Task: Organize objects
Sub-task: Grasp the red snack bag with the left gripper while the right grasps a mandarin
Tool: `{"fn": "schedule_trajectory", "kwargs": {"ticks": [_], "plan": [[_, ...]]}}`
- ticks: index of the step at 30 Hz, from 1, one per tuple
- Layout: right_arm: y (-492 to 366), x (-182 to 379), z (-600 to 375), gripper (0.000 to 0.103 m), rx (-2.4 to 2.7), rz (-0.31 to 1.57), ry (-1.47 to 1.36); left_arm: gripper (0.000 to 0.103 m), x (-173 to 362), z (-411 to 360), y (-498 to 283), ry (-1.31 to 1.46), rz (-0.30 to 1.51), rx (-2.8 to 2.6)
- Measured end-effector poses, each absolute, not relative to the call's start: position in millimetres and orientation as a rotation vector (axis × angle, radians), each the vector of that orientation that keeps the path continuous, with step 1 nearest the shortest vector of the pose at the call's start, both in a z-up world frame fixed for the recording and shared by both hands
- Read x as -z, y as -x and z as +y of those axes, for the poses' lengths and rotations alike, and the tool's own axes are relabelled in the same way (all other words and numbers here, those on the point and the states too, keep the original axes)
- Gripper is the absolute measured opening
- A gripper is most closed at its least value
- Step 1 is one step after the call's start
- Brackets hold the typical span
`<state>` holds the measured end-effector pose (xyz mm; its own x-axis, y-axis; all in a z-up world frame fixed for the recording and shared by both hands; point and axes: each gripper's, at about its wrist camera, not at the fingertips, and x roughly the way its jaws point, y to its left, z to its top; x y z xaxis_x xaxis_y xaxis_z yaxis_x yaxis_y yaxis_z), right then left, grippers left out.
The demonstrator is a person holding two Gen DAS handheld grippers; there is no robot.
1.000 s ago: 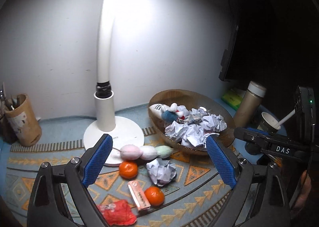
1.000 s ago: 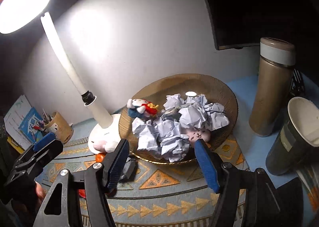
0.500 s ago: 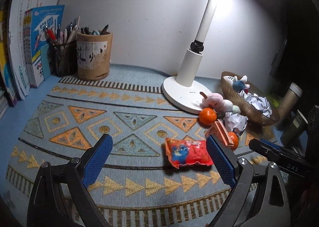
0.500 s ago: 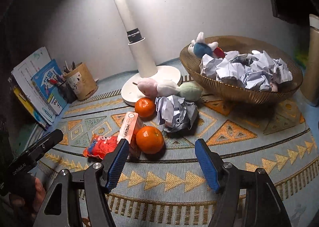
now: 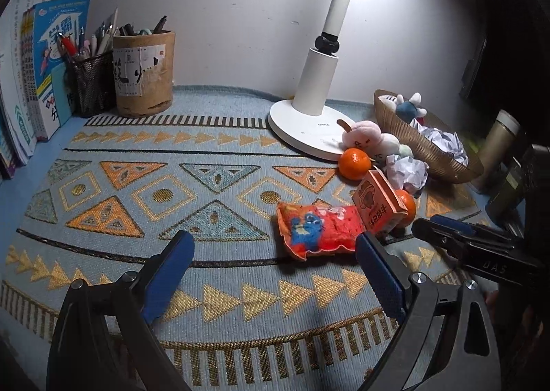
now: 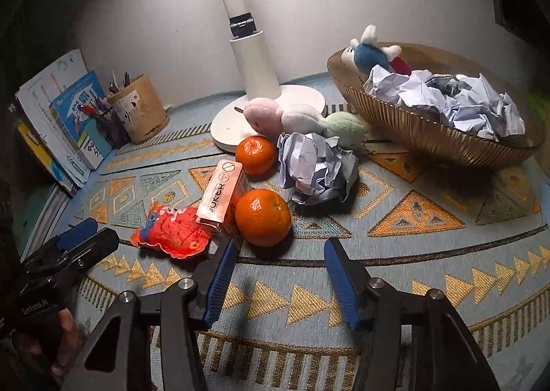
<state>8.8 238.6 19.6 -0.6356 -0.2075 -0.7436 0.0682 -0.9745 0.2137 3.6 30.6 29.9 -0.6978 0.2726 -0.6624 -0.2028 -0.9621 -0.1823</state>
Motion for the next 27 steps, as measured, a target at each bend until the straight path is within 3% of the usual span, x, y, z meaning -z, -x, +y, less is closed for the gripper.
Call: {"fn": "schedule_trajectory", "kwargs": {"ticks": [6,11,13,19,23,27], "plan": [[3.6,-21.8,228.7,0.046,2.685,-0.119,-1.278,0.095,-16.1,55.5,-1.7,1.206,0.137,-2.68],[18.8,-16.8,223.1,0.045,2.648,-0.097,-1.314,0.094,-9.5,66.3,20.8,1.29,0.232,-2.704],[19.0,-16.0,222.5,0.037,2.636,-0.097,-1.303,0.094,-10.3,60.8,33.5,1.318,0.174,-2.696],[11.8,-15.5,239.1,0.037,2.675,-0.197,-1.289,0.094,-16.0,31.2,69.4,1.378,0.111,-2.867],[9.1,-16.5,254.7,0.037,2.649,-0.319,-1.264,0.094,-12.7,6.4,72.4,1.433,-0.112,-2.846],[5.9,-18.6,254.4,0.037,2.655,-0.317,-1.243,0.094,-20.2,19.0,54.6,1.37,-0.306,-2.694]]}}
